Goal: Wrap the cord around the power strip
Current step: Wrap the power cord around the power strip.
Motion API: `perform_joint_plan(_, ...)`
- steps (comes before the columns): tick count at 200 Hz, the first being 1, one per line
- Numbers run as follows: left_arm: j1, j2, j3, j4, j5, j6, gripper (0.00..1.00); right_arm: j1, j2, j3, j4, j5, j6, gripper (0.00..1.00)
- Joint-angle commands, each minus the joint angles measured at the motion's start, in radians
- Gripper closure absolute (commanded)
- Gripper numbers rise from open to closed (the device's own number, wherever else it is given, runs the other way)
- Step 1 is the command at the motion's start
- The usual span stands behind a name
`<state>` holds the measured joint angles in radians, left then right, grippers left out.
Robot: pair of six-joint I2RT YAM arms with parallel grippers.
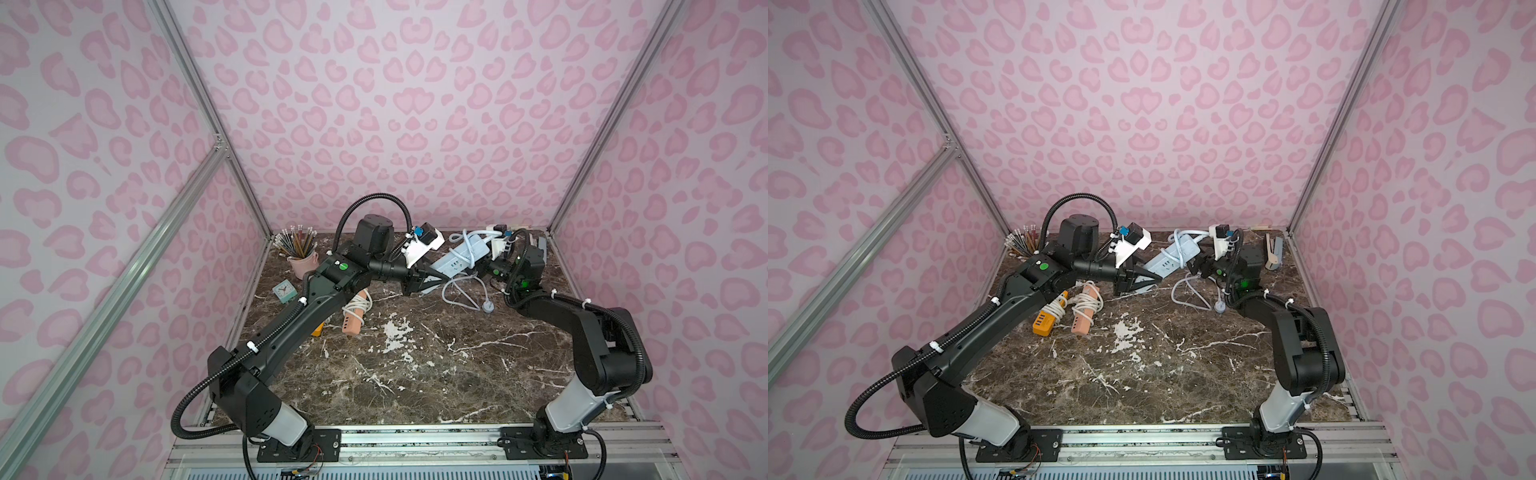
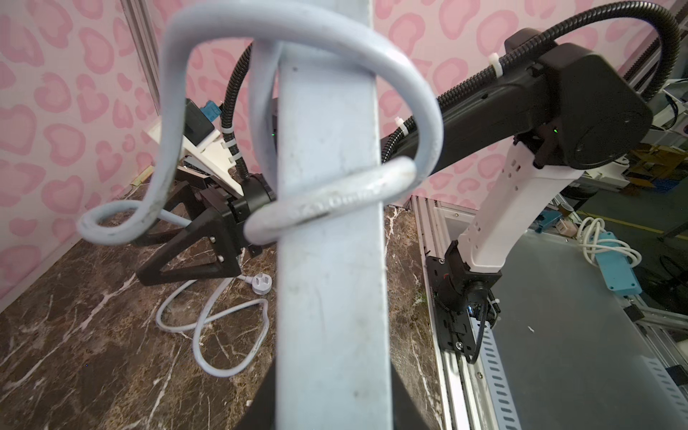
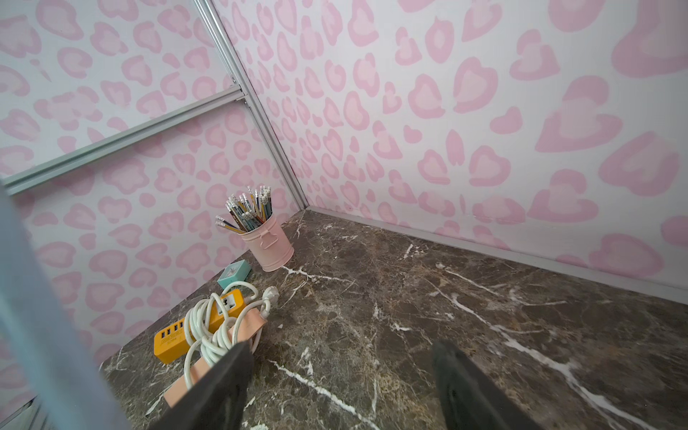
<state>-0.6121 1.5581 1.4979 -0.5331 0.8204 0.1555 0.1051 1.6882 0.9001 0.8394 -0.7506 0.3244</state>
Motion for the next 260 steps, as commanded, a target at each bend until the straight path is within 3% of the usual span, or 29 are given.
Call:
perform_joint_plan(1, 0.005, -0.012, 0.002, 0.105, -0.007, -0.019, 0.97, 0.014, -0.007, -0.007, 0.024, 0.067, -0.031, 0.22)
perform_joint_plan(17, 0.013, -0.013, 0.002, 0.113, -0.036, -0.034, 0.97, 0.015, -0.014, -0.035, 0.045, 0.067, -0.022, 0.22)
perform_joint_plan(31, 0.024, -0.016, -0.003, 0.133, -0.077, -0.061, 0.97, 0.021, -0.017, -0.049, 0.040, 0.065, -0.030, 0.28)
perform_joint_plan(50, 0.057, -0.019, -0.013, 0.189, -0.146, -0.136, 0.97, 0.047, -0.024, -0.052, -0.050, 0.100, -0.094, 0.45)
perform_joint_plan(78, 0.123, 0.008, 0.010, 0.168, -0.233, -0.179, 0.97, 0.090, -0.081, -0.103, -0.143, 0.226, -0.204, 0.84)
perform_joint_plan(94, 0.153, 0.036, 0.047, 0.109, -0.327, -0.177, 0.97, 0.103, -0.122, -0.123, -0.204, 0.315, -0.266, 0.94)
perform_joint_plan(110, 0.174, 0.067, 0.084, 0.042, -0.509, -0.162, 0.97, 0.120, -0.180, -0.134, -0.280, 0.404, -0.339, 1.00)
perform_joint_plan(136, 0.198, 0.132, 0.127, -0.032, -0.651, -0.140, 0.97, 0.207, -0.302, -0.141, -0.387, 0.534, -0.519, 1.00)
perform_joint_plan(169, 0.193, 0.193, 0.119, -0.045, -0.702, -0.154, 0.97, 0.354, -0.414, -0.064, -0.562, 0.651, -0.779, 1.00)
perform_joint_plan(200, 0.167, 0.271, 0.118, -0.103, -0.742, -0.101, 0.97, 0.430, -0.472, 0.085, -0.679, 0.647, -0.930, 1.00)
perform_joint_plan(236, 0.057, 0.352, 0.142, -0.263, -0.621, 0.078, 0.97, 0.432, -0.433, 0.293, -0.781, 0.589, -1.048, 1.00)
perform_joint_plan(260, -0.003, 0.318, 0.087, -0.263, -0.447, 0.139, 0.97, 0.352, -0.348, 0.449, -0.921, 0.529, -1.110, 1.00)
